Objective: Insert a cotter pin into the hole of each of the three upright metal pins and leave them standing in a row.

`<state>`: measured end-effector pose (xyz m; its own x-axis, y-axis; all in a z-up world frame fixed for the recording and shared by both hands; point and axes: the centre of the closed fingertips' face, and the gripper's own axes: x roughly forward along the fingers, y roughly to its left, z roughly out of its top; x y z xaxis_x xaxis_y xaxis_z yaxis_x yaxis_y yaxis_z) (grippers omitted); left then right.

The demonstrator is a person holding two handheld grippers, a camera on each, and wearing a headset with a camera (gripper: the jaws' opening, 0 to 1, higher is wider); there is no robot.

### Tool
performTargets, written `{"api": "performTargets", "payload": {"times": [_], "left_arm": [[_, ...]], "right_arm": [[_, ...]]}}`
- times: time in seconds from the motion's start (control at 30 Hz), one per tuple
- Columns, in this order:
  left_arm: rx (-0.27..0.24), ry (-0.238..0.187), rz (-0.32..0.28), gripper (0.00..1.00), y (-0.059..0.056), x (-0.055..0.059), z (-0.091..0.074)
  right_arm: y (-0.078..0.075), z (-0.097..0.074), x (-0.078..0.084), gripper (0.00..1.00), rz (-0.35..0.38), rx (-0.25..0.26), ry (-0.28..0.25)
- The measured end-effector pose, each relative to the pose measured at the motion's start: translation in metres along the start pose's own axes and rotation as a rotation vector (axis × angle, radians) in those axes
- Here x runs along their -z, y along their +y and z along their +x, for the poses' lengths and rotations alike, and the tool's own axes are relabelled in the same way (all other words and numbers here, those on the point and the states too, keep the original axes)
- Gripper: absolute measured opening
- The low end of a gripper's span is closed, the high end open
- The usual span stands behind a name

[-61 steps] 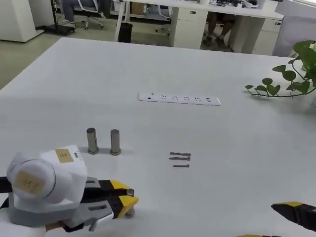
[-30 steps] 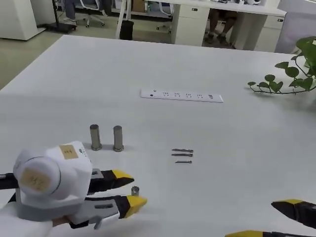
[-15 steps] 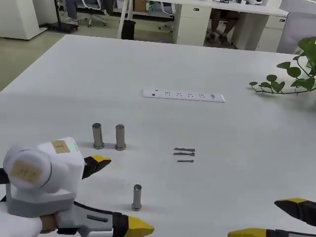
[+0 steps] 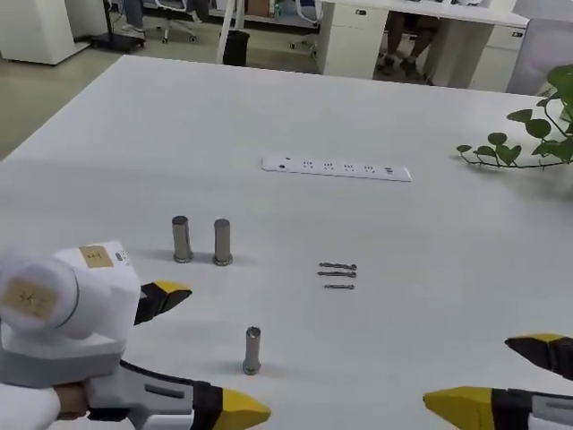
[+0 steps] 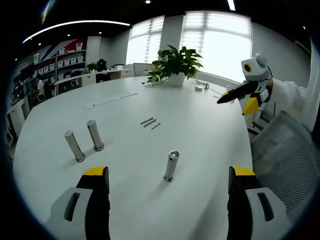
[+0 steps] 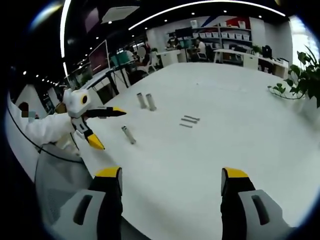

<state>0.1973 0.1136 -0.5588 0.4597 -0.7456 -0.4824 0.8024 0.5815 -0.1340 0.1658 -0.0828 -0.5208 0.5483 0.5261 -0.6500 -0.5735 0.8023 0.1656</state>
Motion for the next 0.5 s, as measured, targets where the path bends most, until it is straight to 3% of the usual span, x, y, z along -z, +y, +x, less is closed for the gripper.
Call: {"api": "performTargets", "payload": {"times": [0.33,0.5], "left_arm": [[-0.008,-0.009,0.021,0.99,0.004,-0.001,-0.007],[-0.003,-0.007,0.033,0.99,0.004,-0.001,-0.01]], "right_arm": [[-0.015,0.012,-0.014,0.77,-0.088,0.001,0.054],[-0.012,0.025,-0.031,0.75,-0.101,-0.074,0.06]]}}
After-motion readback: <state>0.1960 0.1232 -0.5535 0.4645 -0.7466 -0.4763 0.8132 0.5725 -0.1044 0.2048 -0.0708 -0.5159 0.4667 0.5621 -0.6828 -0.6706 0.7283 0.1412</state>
